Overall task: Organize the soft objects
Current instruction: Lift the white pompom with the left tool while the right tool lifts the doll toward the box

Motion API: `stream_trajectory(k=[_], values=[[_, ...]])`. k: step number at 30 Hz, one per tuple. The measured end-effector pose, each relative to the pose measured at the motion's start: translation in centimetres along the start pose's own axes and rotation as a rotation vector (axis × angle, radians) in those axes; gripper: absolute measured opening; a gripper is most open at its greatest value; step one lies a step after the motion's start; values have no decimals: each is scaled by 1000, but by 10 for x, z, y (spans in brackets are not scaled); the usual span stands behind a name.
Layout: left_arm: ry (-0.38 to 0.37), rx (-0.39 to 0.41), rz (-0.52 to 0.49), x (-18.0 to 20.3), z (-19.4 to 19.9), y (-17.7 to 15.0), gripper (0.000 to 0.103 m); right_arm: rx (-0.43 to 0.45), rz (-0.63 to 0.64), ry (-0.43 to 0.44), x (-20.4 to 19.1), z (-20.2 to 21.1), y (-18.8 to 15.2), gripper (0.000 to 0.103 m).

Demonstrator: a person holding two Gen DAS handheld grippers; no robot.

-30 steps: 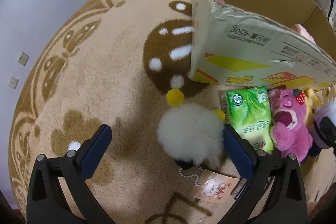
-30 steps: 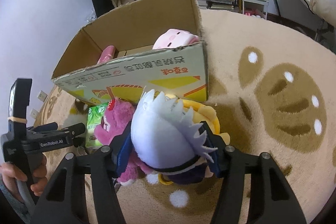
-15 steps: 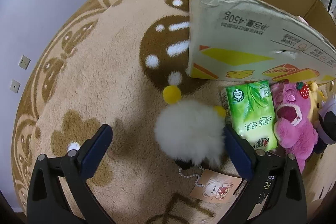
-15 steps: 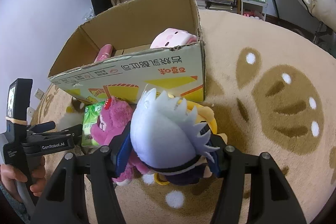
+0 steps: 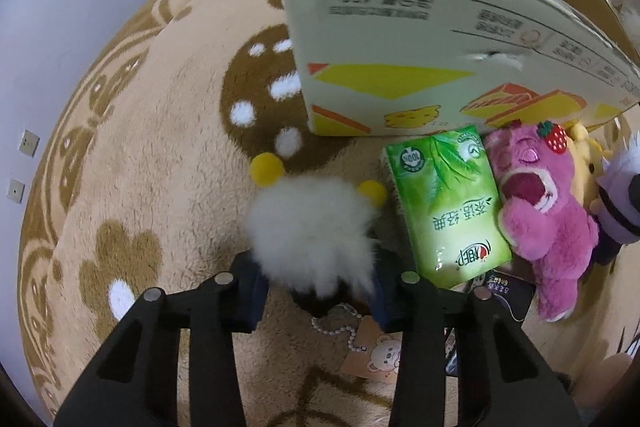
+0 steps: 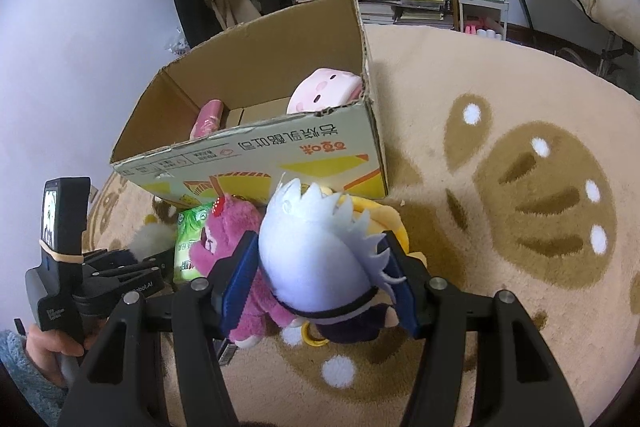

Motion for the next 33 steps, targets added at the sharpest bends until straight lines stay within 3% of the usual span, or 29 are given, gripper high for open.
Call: stream_trajectory(k=[11, 16, 20, 23, 33], values=[[17, 18, 6, 2, 2, 3, 36, 14, 28, -27, -4, 2, 0, 60], [-14, 22, 48, -3, 4, 5, 35, 22, 23, -30, -2, 4, 0, 61], [-10, 49, 68, -11, 9, 7, 35, 60, 83, -15, -14, 10, 2, 60], [30, 75, 95, -19, 16, 8, 35, 56, 122, -29, -23, 8, 1, 59], [48, 159, 154, -35, 41, 5, 35, 196, 175, 16, -40, 41, 0, 59]])
Point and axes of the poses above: each gripper's, at about its wrist camera, not at the fingertips, and z roughly against the way its jaws point, x to its right, y to its top, the point moved 6 cm from there along -z, roughly the way its jaws point, and after that the axes turned 13 degrees about -x, right-handed, at the moved point
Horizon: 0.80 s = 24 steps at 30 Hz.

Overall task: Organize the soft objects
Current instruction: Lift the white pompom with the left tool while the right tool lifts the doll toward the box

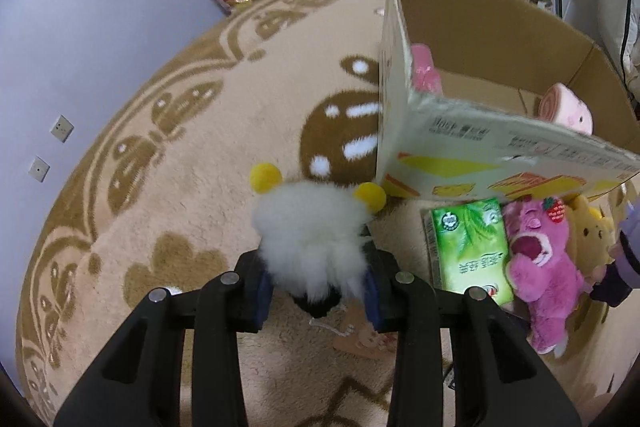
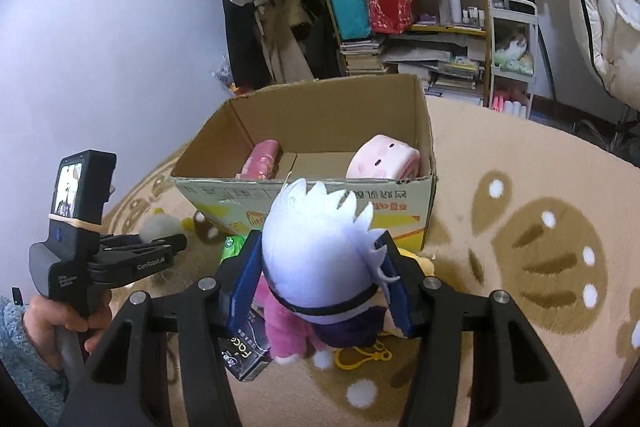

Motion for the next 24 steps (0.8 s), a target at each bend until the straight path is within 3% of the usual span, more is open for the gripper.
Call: stream_trajectory(k=[16, 20, 24], values=[[-31, 218, 67, -28, 85, 0, 35, 101, 18, 7, -9, 27, 11, 59], [53, 299, 24, -28, 112, 4, 35, 137, 19, 29, -12, 37, 16, 59], [62, 375, 5, -27, 137, 9, 35, 183, 18, 46, -14, 50, 25, 59]])
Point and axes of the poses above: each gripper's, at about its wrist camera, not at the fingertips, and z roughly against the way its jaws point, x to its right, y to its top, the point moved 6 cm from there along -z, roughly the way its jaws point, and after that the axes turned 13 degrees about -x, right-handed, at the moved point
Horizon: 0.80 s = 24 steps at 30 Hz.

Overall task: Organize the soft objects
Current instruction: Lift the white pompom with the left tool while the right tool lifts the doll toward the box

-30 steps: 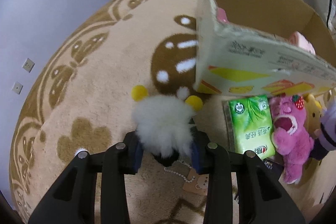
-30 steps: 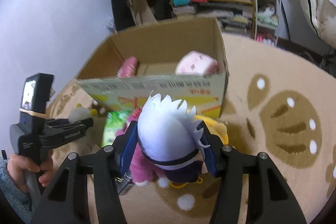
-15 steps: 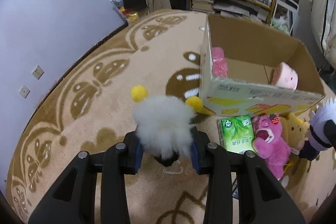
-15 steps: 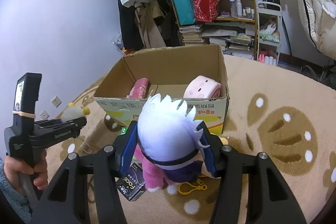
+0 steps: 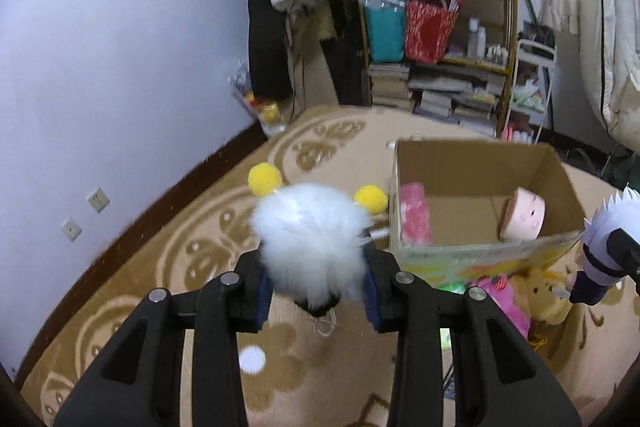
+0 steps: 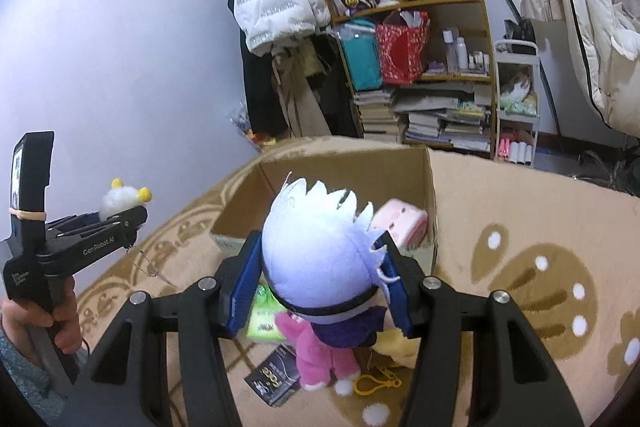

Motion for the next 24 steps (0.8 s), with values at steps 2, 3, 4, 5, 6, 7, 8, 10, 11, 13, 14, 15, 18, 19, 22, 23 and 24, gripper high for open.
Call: stream_trajectory(k=[2, 3, 4, 5, 6, 7, 8, 10, 11, 13, 14, 15, 18, 19, 22, 23, 24], values=[[-16, 26, -1, 1, 9, 9, 35, 15, -5, 5, 0, 4, 4, 59], [-32, 27, 5, 1, 12, 13, 35, 23, -14, 10, 0, 6, 8, 59], [-58, 35, 15, 1, 16, 18, 35, 27, -18, 14, 0, 8, 11, 59], [-73, 52, 19, 1, 22, 23, 35, 34, -18, 15, 0, 11, 13, 59], [-78, 65, 18, 1, 25, 25, 35, 45, -18, 14, -1, 14, 17, 59], [-88, 85, 12, 3, 31, 31, 35, 49, -17, 15, -1, 15, 19, 59], [-97, 98, 10, 3, 35, 36, 35, 57, -17, 19, -2, 17, 23, 59], [-111, 123, 6, 6, 42, 46, 35, 66, -22, 23, -1, 18, 29, 59], [-114, 135, 3, 8, 44, 51, 35, 70, -24, 28, -1, 18, 30, 59], [-118, 155, -3, 13, 48, 60, 35, 81, -30, 32, 1, 16, 37, 59], [-120, 163, -5, 16, 49, 66, 35, 83, -30, 32, 2, 16, 39, 59], [-120, 166, -5, 17, 49, 69, 35, 87, -30, 32, 3, 15, 42, 59], [-144, 170, 4, 24, 47, 79, 35, 102, -35, 34, 5, 14, 50, 59], [-152, 168, 3, 27, 45, 81, 35, 107, -41, 35, 6, 14, 54, 59], [-158, 167, -16, 37, 38, 84, 35, 119, -57, 49, 10, 12, 60, 59], [-162, 165, -27, 41, 35, 85, 35, 125, -60, 55, 11, 10, 65, 59], [-167, 166, -34, 44, 34, 85, 35, 130, -60, 60, 12, 9, 68, 59]])
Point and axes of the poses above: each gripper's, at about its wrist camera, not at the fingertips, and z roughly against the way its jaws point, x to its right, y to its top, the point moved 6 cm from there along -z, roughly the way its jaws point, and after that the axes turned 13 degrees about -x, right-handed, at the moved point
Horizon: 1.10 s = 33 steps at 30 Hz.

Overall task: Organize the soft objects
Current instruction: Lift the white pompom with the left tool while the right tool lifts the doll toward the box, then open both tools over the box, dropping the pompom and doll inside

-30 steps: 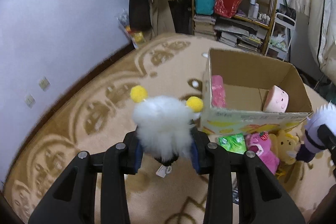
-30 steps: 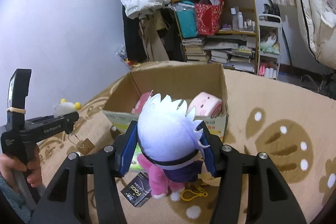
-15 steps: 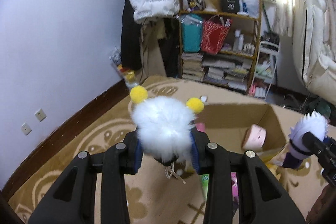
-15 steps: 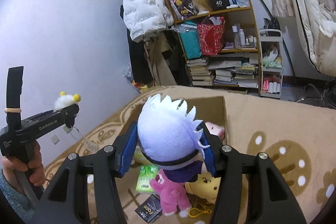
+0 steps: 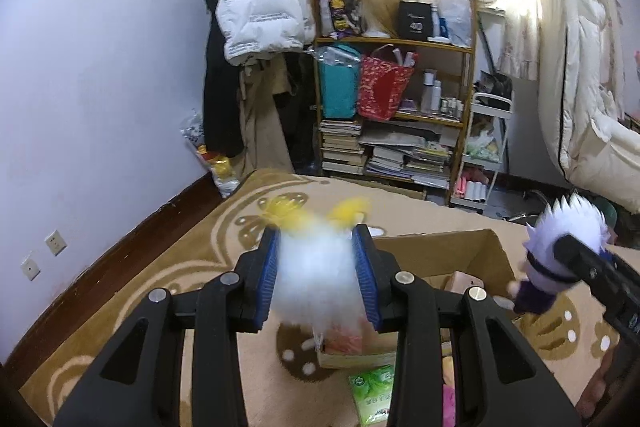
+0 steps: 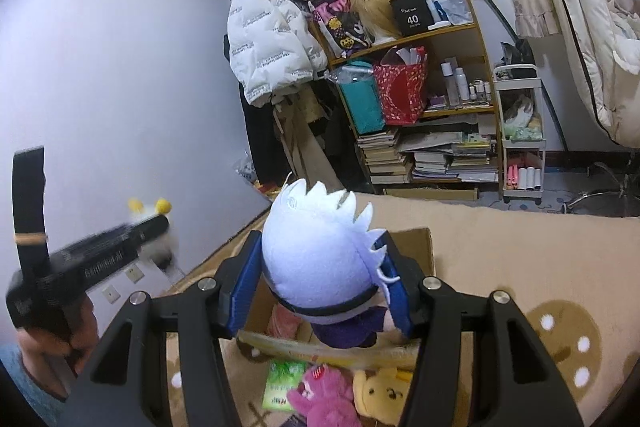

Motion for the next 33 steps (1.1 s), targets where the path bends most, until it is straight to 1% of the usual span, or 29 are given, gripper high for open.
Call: stream_trajectory(k=[1, 3, 4, 6, 7, 12, 14, 15, 16, 17, 18, 19, 20, 21, 23, 25, 28, 31, 33], values=[[-7, 6, -14, 4, -3, 1, 35, 1, -1, 7, 0, -3, 3, 59], [7, 6, -40, 9, -8, 1, 35, -13, -16, 20, 2, -10, 6, 59], [20, 3, -51, 11, -13, 2, 32, -16, -21, 22, 3, -13, 7, 59], [-16, -9, -61, 17, -24, 2, 27, -35, -24, 23, 5, -24, 7, 59], [-42, -41, -66, 20, -33, 2, 27, -48, -20, 16, 5, -30, 6, 59], [-60, -103, -19, 15, -54, -2, 27, -116, -27, 0, 12, -52, 0, 61], [-47, -123, -7, 10, -59, -5, 29, -130, -27, -10, 14, -57, -1, 63], [-37, -126, -8, 8, -61, -6, 30, -138, -28, -10, 14, -59, -2, 68], [-18, -130, -10, 6, -62, -7, 32, -144, -31, -9, 15, -60, -2, 75], [-5, -132, -11, 3, -63, -8, 33, -144, -33, -10, 16, -59, -2, 78], [7, -138, -12, 2, -64, -9, 39, -139, -33, -13, 16, -58, -2, 82], [7, -142, -10, 1, -65, -10, 52, -137, -30, -14, 16, -57, -1, 85], [4, -146, -6, -1, -65, -12, 59, -137, -25, -17, 15, -56, -1, 88], [5, -144, -4, -3, -64, -13, 67, -139, -24, -19, 15, -55, 0, 92], [18, -129, -5, -4, -61, -14, 70, -138, -26, -17, 15, -52, 1, 96], [27, -136, -9, -5, -59, -15, 82, -139, -26, -15, 15, -53, 2, 100], [35, -141, -11, -5, -54, -16, 92, -142, -21, -21, 12, -47, 1, 103], [33, -135, -10, -5, -45, -19, 99, -150, -12, -29, 7, -40, 0, 103], [26, -138, -8, -5, -41, -20, 101, -154, -10, -33, 5, -36, -1, 103]])
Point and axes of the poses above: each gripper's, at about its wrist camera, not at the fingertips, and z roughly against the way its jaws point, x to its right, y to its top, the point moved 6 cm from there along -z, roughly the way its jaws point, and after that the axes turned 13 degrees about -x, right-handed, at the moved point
